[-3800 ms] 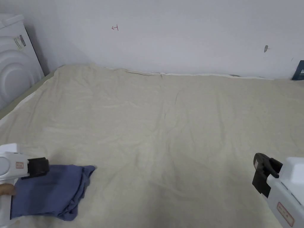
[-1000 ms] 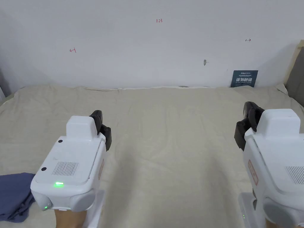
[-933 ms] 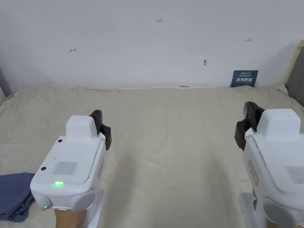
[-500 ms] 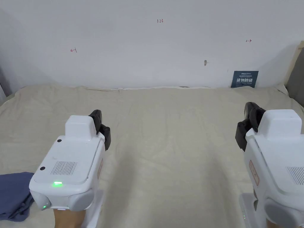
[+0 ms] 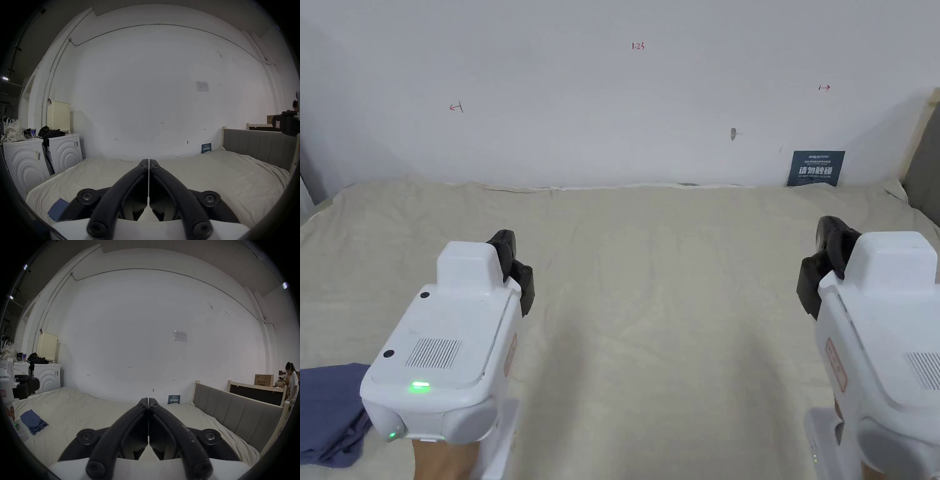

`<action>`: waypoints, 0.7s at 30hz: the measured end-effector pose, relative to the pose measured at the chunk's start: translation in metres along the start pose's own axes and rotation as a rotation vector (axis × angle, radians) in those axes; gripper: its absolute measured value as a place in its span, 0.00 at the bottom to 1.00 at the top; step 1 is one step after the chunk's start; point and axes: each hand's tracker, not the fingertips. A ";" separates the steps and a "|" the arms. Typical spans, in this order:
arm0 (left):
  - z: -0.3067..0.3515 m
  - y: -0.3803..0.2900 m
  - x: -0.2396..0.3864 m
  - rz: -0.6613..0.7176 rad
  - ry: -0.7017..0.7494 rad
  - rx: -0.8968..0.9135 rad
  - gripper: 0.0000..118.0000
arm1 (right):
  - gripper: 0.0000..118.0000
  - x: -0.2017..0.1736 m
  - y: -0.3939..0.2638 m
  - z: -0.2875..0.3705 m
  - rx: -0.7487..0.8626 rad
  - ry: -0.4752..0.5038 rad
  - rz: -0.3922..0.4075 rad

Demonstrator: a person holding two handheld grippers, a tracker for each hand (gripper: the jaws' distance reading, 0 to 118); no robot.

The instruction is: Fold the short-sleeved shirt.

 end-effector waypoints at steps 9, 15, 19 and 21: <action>-0.002 0.002 0.001 0.023 -0.022 -0.003 1.00 | 1.00 0.002 -0.004 -0.001 -0.018 0.004 -0.028; 0.000 0.003 0.006 -0.007 -0.026 0.015 1.00 | 1.00 0.002 -0.004 -0.001 -0.019 -0.023 -0.030; 0.001 0.002 0.008 -0.012 -0.027 0.014 1.00 | 1.00 0.003 -0.005 -0.002 -0.027 -0.017 -0.036; 0.001 0.002 0.008 -0.017 -0.024 0.012 1.00 | 1.00 0.002 -0.004 -0.002 -0.029 -0.020 -0.033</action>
